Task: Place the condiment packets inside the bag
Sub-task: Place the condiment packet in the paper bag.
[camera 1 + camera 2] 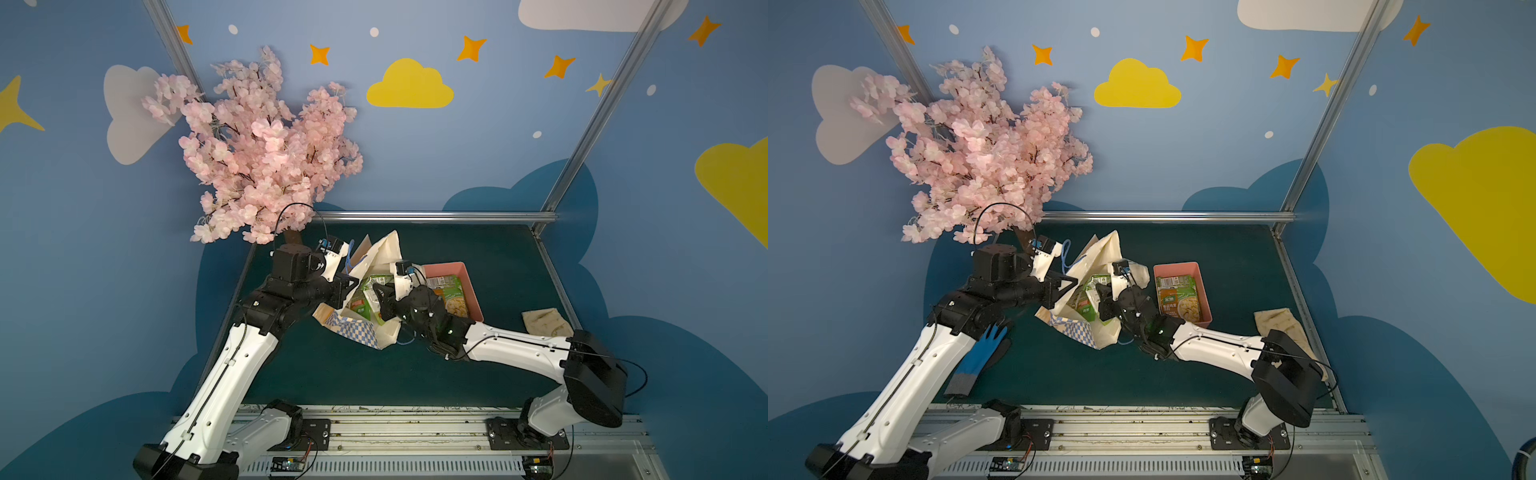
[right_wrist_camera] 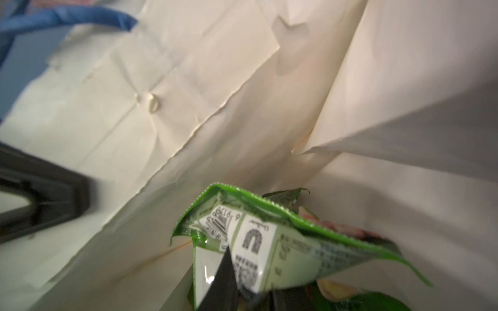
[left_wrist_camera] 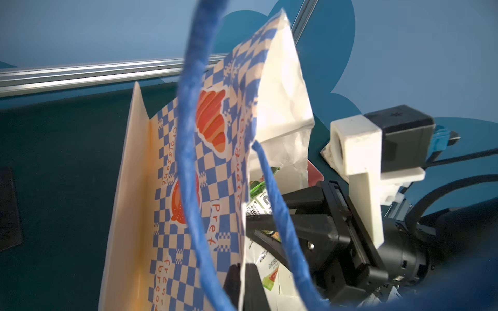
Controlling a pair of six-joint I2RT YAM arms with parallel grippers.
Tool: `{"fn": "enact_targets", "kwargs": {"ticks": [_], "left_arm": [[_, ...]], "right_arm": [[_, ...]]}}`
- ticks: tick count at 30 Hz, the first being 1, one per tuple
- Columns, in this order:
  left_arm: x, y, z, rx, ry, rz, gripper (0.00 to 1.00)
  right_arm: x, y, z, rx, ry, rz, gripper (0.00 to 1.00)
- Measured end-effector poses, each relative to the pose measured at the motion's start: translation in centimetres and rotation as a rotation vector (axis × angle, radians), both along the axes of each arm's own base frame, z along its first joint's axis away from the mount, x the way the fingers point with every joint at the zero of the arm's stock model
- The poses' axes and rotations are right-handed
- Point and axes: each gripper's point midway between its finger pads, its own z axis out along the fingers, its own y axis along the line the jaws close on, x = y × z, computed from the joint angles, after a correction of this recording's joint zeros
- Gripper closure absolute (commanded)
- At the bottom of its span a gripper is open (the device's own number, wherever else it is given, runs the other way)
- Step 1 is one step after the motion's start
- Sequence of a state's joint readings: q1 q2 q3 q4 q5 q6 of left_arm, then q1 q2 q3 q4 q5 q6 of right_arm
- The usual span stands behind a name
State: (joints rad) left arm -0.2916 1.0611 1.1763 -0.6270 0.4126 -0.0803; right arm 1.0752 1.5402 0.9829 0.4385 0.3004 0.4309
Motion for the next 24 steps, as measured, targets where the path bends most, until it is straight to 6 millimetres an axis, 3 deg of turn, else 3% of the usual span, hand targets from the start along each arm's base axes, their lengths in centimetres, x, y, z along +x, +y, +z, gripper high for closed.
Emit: {"fn": "enact_targets", "kwargs": {"ticks": [4,5,7,13,19,24], "left_arm": [[-0.1,-0.3,-0.1,-0.015,0.014,-0.014,0.97],[-0.1,-0.3,0.0,-0.020,0.016,-0.017,0.97],[0.0,-0.4,0.3,-0.033,0.009,-0.020,0.97],[-0.3,-0.7,0.9,-0.069,0.001,-0.054,0.97],[-0.6,-0.6,1.4,-0.103,0.005,-0.081,0.97],[-0.3,-0.2,0.2,-0.082,0.007,-0.068,0.97]], "right_arm": [[-0.3,0.8,1.1,-0.003,0.002,0.036,0.76],[-0.2,1.1,1.6,0.001,-0.001,0.043,0.71],[0.1,1.8,2.4,0.003,-0.010,0.051,0.46],[1.4,2.0,2.5,-0.052,-0.010,0.004,0.17],[1.3,0.4,3.1,-0.100,0.000,-0.034,0.13],[0.1,-3.5,7.4,-0.045,-0.012,-0.111,0.14]]}}
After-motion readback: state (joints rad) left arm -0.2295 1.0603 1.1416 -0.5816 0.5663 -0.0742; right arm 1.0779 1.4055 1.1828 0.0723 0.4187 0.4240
